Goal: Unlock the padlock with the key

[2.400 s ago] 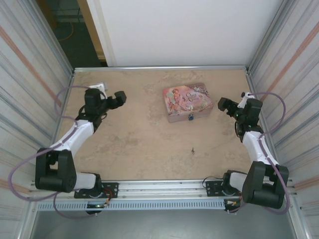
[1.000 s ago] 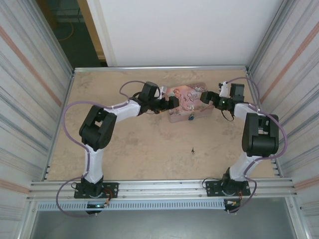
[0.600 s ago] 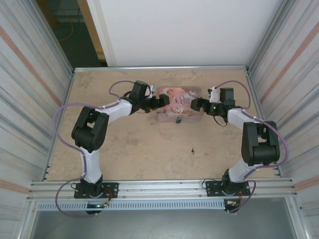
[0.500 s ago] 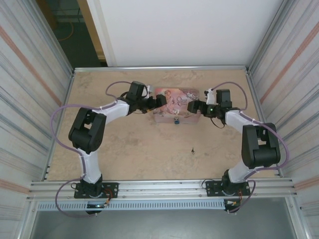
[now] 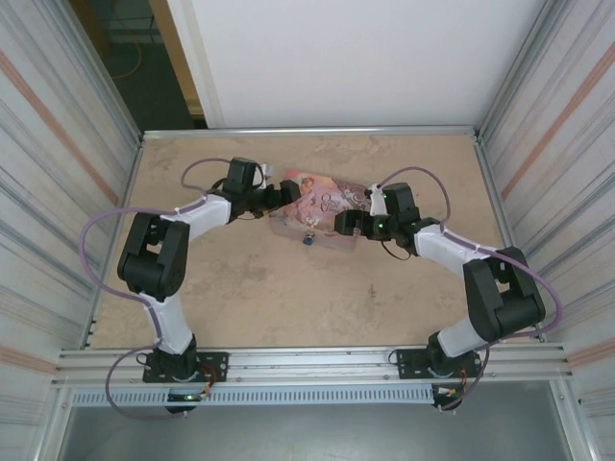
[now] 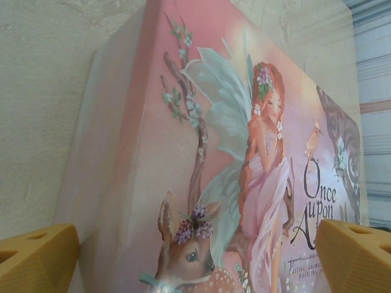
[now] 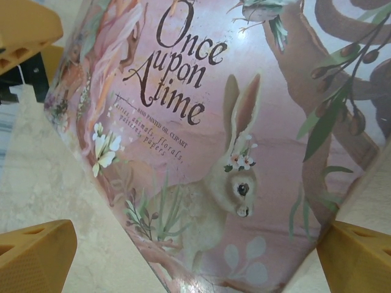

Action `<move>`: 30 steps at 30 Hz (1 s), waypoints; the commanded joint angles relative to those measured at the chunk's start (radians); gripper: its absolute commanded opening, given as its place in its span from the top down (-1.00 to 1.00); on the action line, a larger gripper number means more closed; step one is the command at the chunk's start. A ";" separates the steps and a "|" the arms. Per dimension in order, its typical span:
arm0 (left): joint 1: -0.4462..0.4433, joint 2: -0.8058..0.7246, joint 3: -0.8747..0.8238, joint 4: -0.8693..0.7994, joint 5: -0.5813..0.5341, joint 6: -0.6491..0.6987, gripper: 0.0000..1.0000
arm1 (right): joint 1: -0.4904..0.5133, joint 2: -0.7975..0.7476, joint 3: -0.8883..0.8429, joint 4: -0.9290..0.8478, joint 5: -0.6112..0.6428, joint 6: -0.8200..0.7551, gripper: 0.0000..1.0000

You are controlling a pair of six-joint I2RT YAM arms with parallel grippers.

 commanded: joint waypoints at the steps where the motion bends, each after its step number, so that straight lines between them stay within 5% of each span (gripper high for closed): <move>1: -0.018 -0.041 -0.001 0.013 0.098 0.020 -0.97 | 0.037 -0.014 0.001 -0.010 -0.003 0.038 -0.98; 15: 0.055 -0.091 0.054 -0.098 0.072 0.102 -0.97 | 0.009 -0.165 0.027 -0.208 0.240 0.010 -0.98; 30: 0.083 -0.516 -0.216 -0.166 0.006 0.169 -0.97 | -0.013 -0.442 -0.015 -0.497 0.325 0.022 -0.98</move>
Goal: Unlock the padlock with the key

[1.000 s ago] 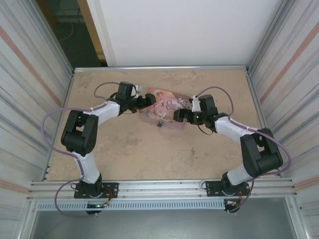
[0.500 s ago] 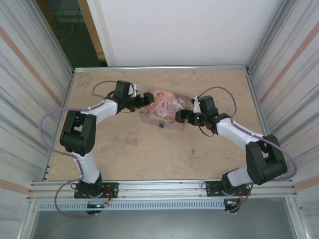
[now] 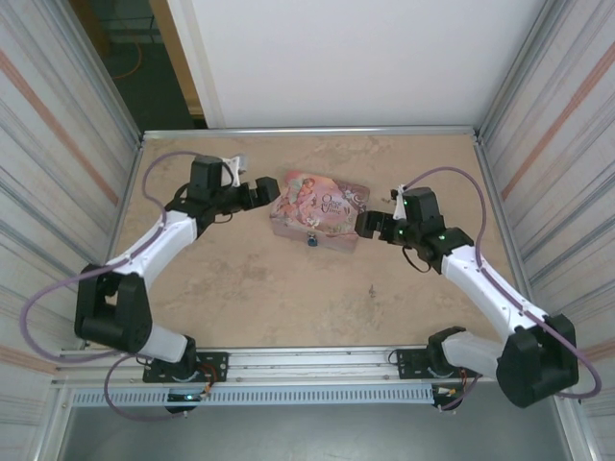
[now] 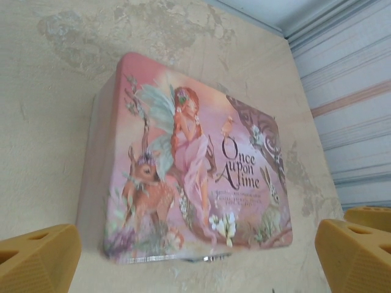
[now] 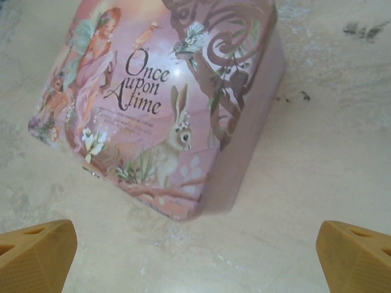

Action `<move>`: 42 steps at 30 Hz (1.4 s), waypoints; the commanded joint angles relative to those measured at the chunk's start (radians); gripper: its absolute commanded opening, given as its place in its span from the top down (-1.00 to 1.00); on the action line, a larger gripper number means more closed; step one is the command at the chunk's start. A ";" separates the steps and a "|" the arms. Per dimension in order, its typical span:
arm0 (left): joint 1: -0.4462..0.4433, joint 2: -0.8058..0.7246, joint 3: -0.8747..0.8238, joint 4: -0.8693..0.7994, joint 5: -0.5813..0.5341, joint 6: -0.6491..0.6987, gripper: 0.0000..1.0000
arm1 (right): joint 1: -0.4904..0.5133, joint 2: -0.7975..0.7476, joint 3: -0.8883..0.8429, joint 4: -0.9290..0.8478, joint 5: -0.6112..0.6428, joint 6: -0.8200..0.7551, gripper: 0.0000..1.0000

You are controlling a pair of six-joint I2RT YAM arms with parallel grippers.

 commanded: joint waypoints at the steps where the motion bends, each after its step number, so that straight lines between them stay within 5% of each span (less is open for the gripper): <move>1: 0.006 -0.112 -0.063 -0.065 -0.017 0.045 -0.97 | -0.003 -0.059 -0.012 -0.138 0.043 0.020 -0.98; 14: 0.007 -0.453 -0.324 -0.142 -0.040 -0.013 -0.97 | -0.006 -0.103 0.049 -0.458 0.065 0.127 -1.00; 23: 0.008 -0.566 -0.486 -0.102 -0.021 -0.094 -0.97 | 0.016 -0.167 0.008 -0.596 0.069 0.198 -0.66; 36: 0.008 -0.529 -0.532 -0.057 -0.012 -0.105 -0.97 | 0.151 -0.127 -0.151 -0.477 0.040 0.300 -0.33; 42: 0.008 -0.511 -0.524 -0.055 -0.015 -0.101 -0.97 | 0.168 0.008 -0.159 -0.352 0.006 0.297 -0.17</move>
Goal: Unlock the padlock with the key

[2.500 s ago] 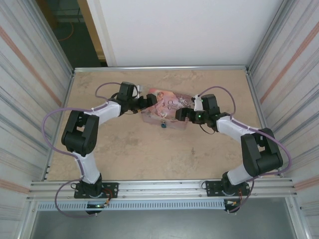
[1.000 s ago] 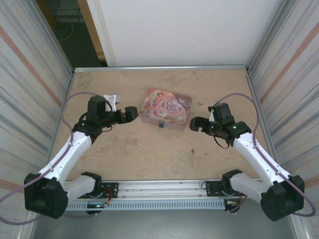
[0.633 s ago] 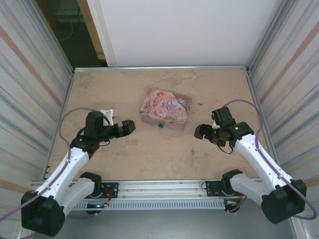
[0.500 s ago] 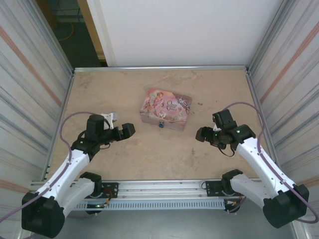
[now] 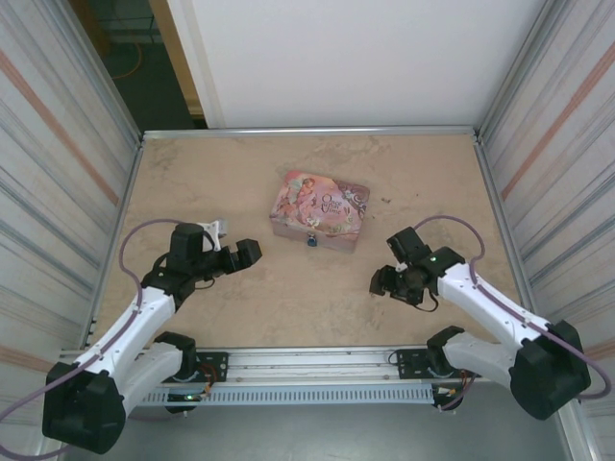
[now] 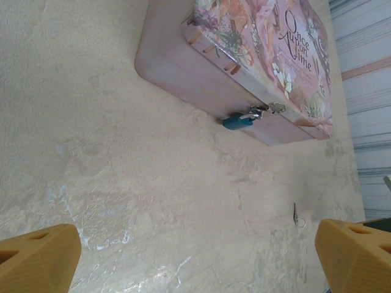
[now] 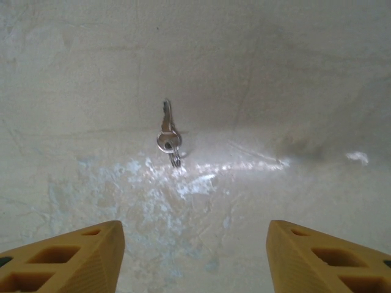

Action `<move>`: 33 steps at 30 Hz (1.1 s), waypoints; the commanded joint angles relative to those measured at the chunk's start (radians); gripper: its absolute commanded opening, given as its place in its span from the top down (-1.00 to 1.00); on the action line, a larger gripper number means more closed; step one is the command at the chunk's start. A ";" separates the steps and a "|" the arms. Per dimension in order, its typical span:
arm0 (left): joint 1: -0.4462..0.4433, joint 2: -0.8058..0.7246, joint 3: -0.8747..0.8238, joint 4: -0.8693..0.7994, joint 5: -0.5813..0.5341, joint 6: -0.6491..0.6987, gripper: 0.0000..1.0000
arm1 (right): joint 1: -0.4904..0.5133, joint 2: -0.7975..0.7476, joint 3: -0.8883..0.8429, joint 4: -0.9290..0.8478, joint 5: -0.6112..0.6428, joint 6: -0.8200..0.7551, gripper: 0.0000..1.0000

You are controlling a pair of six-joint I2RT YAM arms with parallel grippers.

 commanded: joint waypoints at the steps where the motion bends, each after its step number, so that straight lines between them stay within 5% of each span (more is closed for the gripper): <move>1: 0.007 0.003 0.002 0.015 0.014 -0.001 -0.97 | 0.013 0.065 -0.001 0.080 -0.027 0.019 -0.14; 16: 0.007 0.016 0.008 0.004 -0.007 0.007 -0.97 | 0.027 0.223 0.023 0.140 -0.038 -0.006 0.30; 33: 0.007 0.028 0.009 0.004 -0.012 0.009 -0.97 | 0.039 0.307 0.053 0.151 -0.034 -0.020 0.58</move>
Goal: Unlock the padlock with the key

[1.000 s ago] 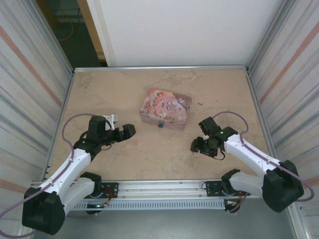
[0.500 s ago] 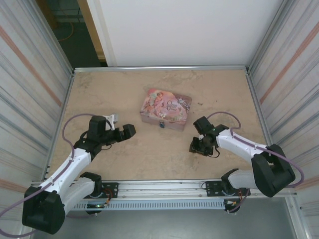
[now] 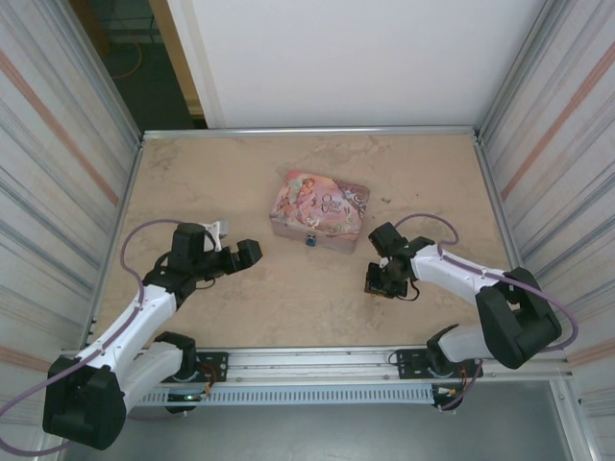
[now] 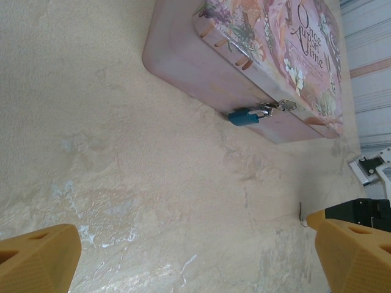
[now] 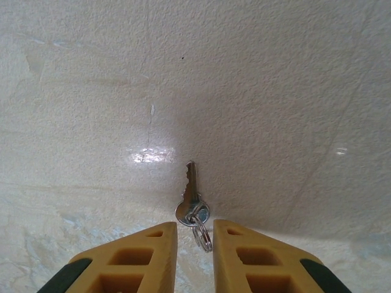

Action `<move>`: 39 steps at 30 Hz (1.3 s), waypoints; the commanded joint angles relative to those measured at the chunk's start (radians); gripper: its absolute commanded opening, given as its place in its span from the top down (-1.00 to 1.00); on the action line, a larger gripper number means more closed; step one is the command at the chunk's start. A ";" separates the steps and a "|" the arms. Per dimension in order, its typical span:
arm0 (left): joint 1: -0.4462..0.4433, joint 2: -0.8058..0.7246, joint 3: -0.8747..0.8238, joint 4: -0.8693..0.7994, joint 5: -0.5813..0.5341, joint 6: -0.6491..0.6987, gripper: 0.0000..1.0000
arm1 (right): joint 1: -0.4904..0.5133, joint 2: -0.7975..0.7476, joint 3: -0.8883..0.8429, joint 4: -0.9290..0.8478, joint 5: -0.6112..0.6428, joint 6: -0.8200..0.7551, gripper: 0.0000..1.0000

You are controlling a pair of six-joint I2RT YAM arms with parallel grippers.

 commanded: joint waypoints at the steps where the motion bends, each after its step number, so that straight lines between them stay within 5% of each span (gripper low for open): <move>1: 0.007 0.004 0.008 0.005 -0.008 0.010 -0.97 | 0.011 0.023 0.024 -0.011 -0.007 -0.009 0.59; 19: 0.007 -0.005 0.031 -0.014 -0.027 0.025 -0.97 | 0.030 0.093 0.027 0.041 0.029 -0.020 1.00; 39: 0.005 -0.006 0.157 0.130 0.112 -0.097 -0.93 | 0.087 -0.232 -0.059 0.413 0.046 -0.117 1.00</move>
